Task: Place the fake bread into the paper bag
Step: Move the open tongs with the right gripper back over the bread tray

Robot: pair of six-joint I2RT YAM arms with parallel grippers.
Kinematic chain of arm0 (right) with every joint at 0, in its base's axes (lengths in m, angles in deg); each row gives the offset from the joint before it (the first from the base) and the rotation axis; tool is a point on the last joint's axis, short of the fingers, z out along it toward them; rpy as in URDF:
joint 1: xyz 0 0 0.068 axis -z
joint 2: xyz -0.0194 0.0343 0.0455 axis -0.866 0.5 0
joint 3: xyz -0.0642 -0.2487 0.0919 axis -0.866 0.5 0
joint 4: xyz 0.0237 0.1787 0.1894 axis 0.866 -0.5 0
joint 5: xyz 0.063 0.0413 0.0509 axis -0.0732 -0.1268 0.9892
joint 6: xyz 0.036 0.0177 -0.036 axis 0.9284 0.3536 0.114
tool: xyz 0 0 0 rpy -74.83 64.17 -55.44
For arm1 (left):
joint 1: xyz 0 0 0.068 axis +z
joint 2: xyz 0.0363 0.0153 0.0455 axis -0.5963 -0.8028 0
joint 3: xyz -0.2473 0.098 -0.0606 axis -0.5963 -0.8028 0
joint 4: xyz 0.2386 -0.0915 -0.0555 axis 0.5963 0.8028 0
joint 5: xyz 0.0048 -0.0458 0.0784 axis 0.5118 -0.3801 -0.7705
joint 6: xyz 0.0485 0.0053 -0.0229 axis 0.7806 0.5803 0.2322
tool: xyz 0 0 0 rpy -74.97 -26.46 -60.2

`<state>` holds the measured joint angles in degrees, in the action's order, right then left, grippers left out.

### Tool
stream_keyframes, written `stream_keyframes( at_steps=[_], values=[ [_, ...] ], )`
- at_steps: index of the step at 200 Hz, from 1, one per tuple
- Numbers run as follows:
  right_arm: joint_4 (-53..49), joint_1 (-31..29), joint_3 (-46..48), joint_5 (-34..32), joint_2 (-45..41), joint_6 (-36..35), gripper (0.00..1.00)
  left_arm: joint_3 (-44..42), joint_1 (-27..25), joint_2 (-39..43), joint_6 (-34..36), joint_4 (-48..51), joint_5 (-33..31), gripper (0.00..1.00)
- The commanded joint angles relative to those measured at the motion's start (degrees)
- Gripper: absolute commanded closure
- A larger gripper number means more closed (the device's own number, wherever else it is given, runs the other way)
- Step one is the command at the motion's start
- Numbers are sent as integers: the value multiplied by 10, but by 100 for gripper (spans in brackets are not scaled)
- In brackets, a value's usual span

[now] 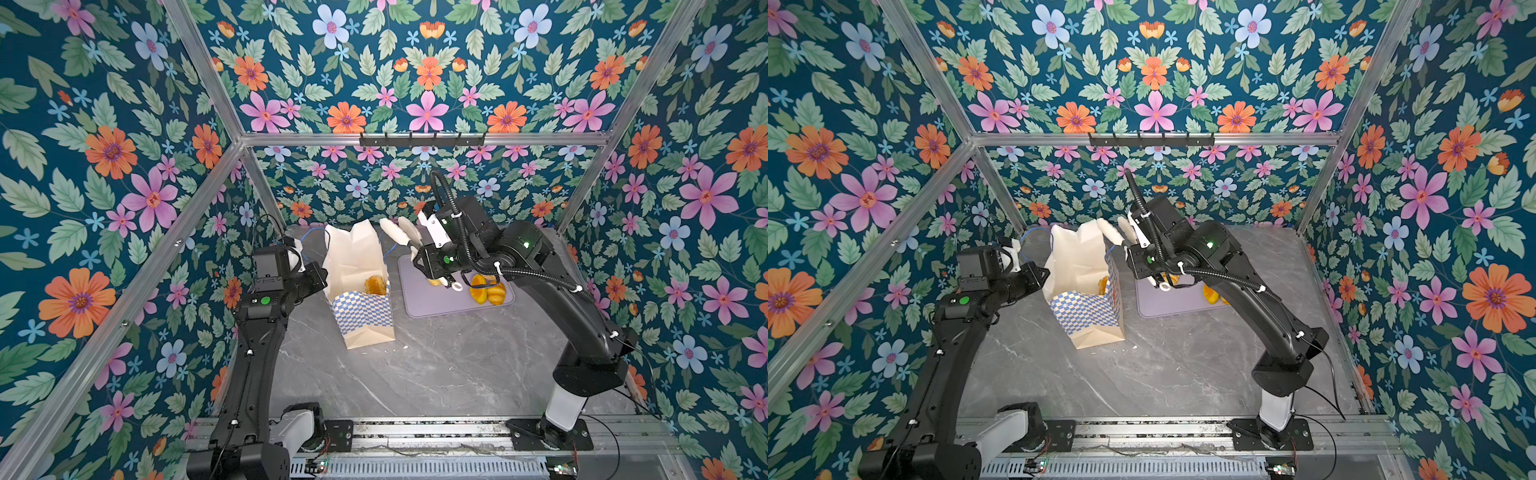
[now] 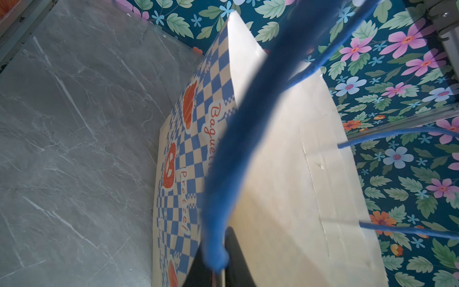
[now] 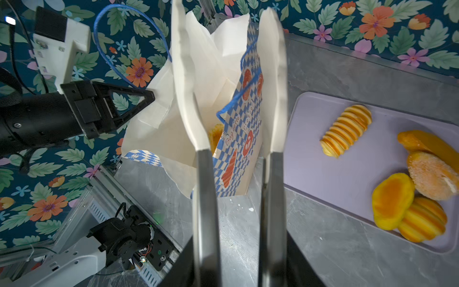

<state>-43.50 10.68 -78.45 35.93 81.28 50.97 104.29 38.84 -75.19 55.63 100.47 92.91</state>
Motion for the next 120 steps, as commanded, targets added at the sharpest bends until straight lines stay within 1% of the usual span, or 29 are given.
stream_keyframes(
  at_steps=[1,24,28,49,120],
  values=[
    [43,15,34,-8,-31,2,58,3,1,-1,1,-2,6,87],
    [66,40,91,-3,-61,10,57,5,0,-2,1,-1,5,87],
    [69,45,100,-3,-83,12,57,5,0,-2,1,-1,5,87],
    [80,69,149,0,-115,19,57,7,1,-2,1,0,6,87],
    [111,153,296,28,-195,41,57,10,1,-3,1,0,5,87]
  ],
)
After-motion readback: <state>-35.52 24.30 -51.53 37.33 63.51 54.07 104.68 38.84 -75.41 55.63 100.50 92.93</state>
